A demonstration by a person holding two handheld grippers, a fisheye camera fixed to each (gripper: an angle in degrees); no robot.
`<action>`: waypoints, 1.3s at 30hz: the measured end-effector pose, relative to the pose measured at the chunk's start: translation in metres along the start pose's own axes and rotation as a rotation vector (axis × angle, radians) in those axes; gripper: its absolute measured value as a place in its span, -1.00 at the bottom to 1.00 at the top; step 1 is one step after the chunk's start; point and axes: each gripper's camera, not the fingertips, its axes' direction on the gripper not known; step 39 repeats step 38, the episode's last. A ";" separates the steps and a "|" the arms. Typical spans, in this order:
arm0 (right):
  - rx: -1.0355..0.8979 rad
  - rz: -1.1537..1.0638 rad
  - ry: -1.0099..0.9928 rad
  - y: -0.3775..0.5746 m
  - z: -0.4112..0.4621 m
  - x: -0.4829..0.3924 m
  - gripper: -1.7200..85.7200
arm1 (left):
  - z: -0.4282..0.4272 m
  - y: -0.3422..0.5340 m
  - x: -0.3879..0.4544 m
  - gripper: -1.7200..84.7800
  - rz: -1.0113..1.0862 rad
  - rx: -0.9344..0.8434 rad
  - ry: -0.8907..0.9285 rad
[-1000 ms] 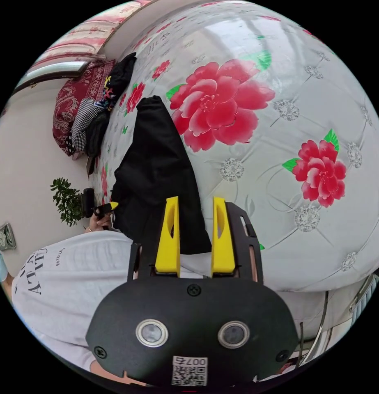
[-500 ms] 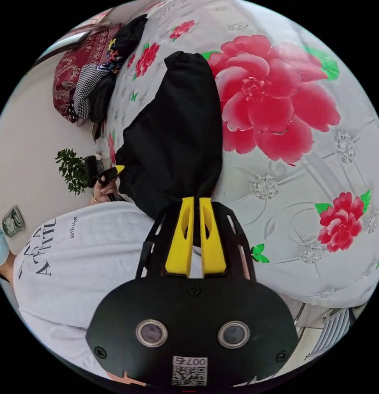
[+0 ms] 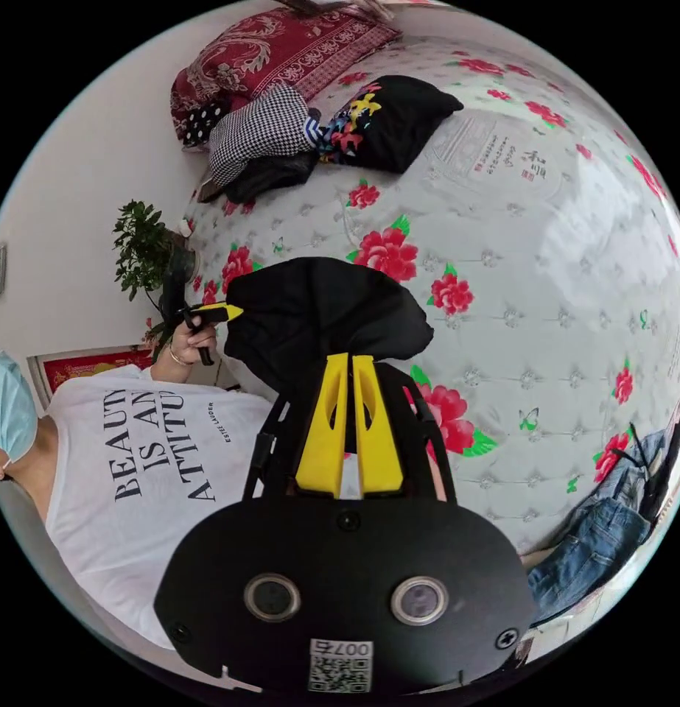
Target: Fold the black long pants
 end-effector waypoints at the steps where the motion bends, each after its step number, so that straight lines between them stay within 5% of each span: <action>1: 0.009 -0.057 0.054 -0.041 -0.030 -0.015 -0.97 | -0.003 -0.009 0.004 -0.82 0.014 0.031 0.002; 7: 0.109 -0.246 0.330 -0.244 -0.164 -0.080 -0.97 | -0.018 -0.098 0.031 -0.83 0.159 0.353 -0.052; 12: 0.215 -0.254 0.430 -0.410 -0.198 -0.082 -0.96 | 0.018 -0.188 -0.018 -0.82 0.082 0.581 -0.187; 19: 0.385 0.010 0.400 -0.545 -0.094 0.021 -0.94 | 0.124 -0.229 -0.154 -0.76 -0.215 0.346 -0.424; 25: 0.365 -0.077 0.279 -0.433 0.010 0.087 -0.94 | 0.153 -0.142 -0.145 -0.76 0.007 0.277 -0.536; 35: -0.221 0.015 0.420 -0.031 0.176 0.062 -0.97 | 0.226 0.042 -0.101 -0.78 0.227 -0.218 -0.778; 39: -0.289 0.073 0.403 0.048 0.187 0.036 -0.97 | 0.253 0.080 -0.086 -0.79 0.302 -0.334 -0.786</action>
